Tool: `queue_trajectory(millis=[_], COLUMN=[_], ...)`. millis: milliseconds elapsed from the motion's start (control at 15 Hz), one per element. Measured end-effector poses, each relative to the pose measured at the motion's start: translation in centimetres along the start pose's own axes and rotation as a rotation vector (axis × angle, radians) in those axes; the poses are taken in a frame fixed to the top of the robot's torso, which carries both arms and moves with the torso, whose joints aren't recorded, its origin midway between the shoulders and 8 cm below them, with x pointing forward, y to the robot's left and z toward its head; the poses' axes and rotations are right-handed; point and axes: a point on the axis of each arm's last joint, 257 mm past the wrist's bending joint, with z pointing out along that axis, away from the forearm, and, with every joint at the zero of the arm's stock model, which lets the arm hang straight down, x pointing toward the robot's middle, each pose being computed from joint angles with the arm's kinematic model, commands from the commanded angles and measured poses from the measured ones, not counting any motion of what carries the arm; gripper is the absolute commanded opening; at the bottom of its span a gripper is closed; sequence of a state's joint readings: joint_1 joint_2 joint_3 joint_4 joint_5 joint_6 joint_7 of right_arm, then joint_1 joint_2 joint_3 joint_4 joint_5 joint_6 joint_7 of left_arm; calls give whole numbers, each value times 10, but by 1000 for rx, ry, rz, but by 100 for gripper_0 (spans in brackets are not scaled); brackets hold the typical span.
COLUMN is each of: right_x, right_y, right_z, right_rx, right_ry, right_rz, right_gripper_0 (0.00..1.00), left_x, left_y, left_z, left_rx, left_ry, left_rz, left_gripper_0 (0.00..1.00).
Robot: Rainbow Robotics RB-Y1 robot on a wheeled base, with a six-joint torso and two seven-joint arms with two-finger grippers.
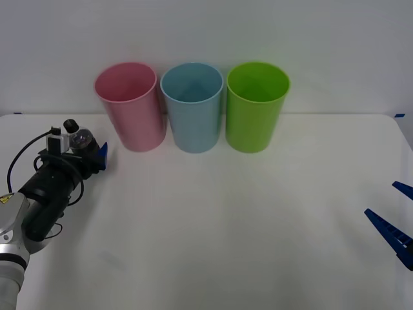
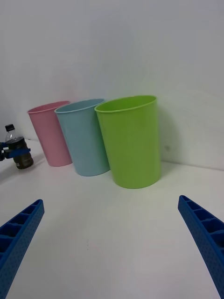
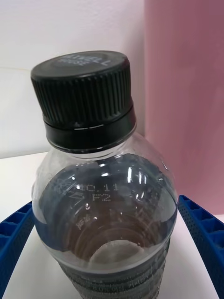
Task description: Grasp the object on the table and drop it into the matching bin: aluminum can to the light blue bin, PET bottle to the pink bin.
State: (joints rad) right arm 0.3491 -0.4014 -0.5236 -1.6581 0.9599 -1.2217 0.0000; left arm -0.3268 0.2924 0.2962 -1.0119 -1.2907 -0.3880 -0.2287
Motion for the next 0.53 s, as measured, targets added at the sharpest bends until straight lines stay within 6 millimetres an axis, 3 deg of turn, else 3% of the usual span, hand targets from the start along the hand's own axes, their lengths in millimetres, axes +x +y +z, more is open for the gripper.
queue_trajectory(millis=[67,533], right_x=[0,0], right_y=[0,0], right_z=[0,0], right_rx=[0,0], right_ry=[0,0], right_rz=[0,0], right_gripper_0=[100,100], left_x=[0,-2], left_y=[0,-5], left_z=[0,0], left_rx=[1,21], left_ry=[0,-10], left_rz=[-1,-11], left_gripper_0=[0,0])
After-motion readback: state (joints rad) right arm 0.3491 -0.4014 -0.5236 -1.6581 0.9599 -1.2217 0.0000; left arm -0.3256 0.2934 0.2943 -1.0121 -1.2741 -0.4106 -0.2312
